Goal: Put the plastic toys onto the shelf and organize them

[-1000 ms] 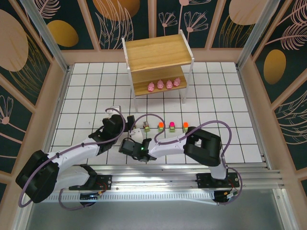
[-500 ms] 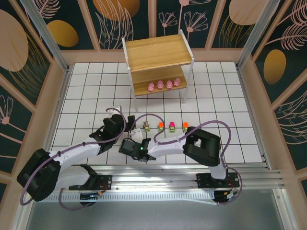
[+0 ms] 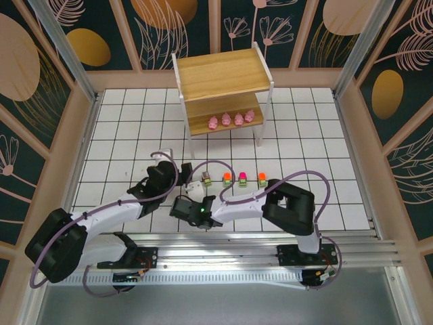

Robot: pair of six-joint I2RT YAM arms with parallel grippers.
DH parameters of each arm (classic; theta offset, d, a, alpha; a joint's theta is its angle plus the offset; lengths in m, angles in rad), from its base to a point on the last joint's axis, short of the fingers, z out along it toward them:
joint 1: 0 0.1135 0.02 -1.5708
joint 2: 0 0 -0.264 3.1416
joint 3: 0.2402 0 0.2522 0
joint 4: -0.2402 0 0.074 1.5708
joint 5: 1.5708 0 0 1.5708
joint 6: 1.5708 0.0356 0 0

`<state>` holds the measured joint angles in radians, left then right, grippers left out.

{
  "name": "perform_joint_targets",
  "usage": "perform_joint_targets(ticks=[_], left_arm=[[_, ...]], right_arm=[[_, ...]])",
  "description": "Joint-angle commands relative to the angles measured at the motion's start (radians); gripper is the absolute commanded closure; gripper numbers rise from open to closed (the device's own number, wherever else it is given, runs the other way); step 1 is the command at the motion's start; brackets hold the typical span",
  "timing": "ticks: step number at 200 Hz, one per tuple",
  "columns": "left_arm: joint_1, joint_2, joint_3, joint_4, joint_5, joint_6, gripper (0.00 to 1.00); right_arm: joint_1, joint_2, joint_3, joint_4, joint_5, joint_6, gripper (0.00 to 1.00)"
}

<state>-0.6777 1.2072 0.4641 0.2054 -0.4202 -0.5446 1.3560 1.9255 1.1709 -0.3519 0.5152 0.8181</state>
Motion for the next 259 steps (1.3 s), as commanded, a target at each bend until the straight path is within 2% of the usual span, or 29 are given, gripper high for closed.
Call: perform_joint_targets(ticks=[1,93,144,211,259], left_arm=[[0.001,0.029,0.015,-0.012,0.031,0.030,0.01],[0.002,-0.009,-0.005,0.023,0.096,0.061,0.01],[0.002,-0.017,-0.011,0.046,0.164,0.092,0.01],[0.002,-0.037,-0.029,0.081,0.241,0.126,0.02],[0.001,-0.027,-0.031,0.082,0.212,0.126,0.01]], right_arm=[[-0.006,-0.097,-0.019,-0.032,0.083,0.015,0.77],[-0.082,-0.293,-0.061,-0.120,0.145,-0.030,0.77],[-0.166,-0.370,-0.041,-0.116,0.150,-0.128,0.78],[-0.279,-0.362,0.066,-0.047,0.107,-0.292,0.77],[-0.346,-0.301,0.184,0.013,0.060,-0.401,0.77]])
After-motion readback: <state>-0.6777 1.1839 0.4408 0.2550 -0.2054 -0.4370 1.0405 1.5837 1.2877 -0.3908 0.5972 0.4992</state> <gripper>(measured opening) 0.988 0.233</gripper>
